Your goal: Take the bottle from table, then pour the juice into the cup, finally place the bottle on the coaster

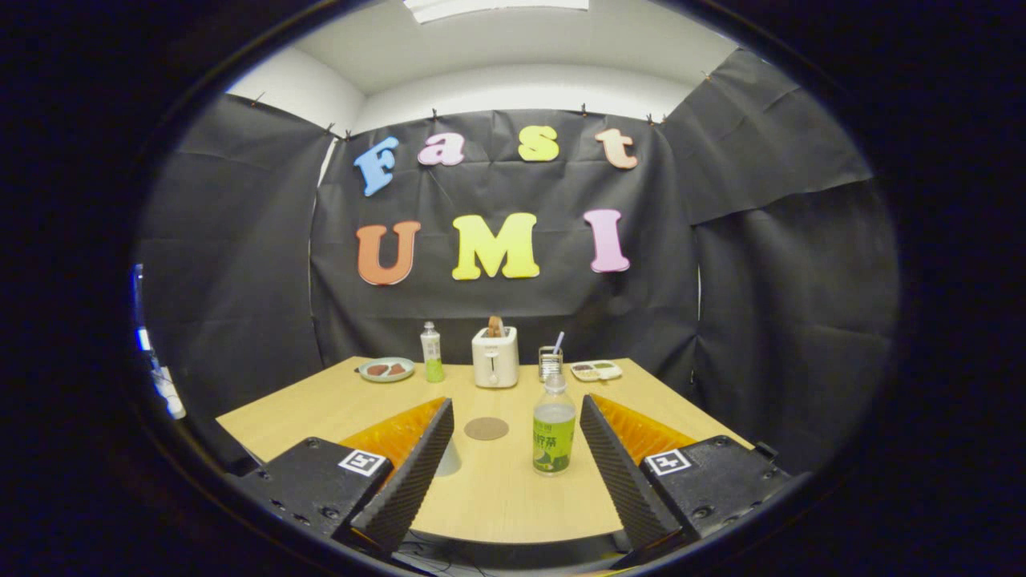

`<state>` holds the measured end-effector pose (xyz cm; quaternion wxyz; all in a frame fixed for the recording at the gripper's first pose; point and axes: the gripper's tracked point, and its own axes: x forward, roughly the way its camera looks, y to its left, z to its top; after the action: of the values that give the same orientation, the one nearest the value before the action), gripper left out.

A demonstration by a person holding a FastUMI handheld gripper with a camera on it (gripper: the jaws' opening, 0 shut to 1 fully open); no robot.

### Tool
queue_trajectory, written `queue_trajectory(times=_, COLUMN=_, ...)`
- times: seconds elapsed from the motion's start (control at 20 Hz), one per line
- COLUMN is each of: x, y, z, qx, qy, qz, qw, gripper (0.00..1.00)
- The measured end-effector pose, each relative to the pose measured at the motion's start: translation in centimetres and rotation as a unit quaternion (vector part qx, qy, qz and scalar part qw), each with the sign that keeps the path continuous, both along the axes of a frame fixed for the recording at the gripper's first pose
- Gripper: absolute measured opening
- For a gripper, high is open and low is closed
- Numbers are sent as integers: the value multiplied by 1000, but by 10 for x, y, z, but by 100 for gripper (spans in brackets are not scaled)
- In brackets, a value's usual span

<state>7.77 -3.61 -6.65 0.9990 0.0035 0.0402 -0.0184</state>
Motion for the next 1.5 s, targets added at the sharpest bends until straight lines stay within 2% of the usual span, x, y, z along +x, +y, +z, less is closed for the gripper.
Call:
queue_trajectory(times=0.35, x=52, y=-29, z=-49, qx=39, qy=15, qz=1, qw=999, gripper=100)
queue_trajectory(times=0.7, x=91, y=-48, z=-57, qx=11, qy=20, qz=-4, qw=1000, gripper=100)
queue_trajectory(times=1.15, x=157, y=-57, z=-95, qx=-7, qy=93, qz=-6, qw=996, gripper=100)
queue_trajectory(times=1.5, x=182, y=-58, z=-100, qx=-5, qy=97, qz=-4, qw=995, gripper=100)
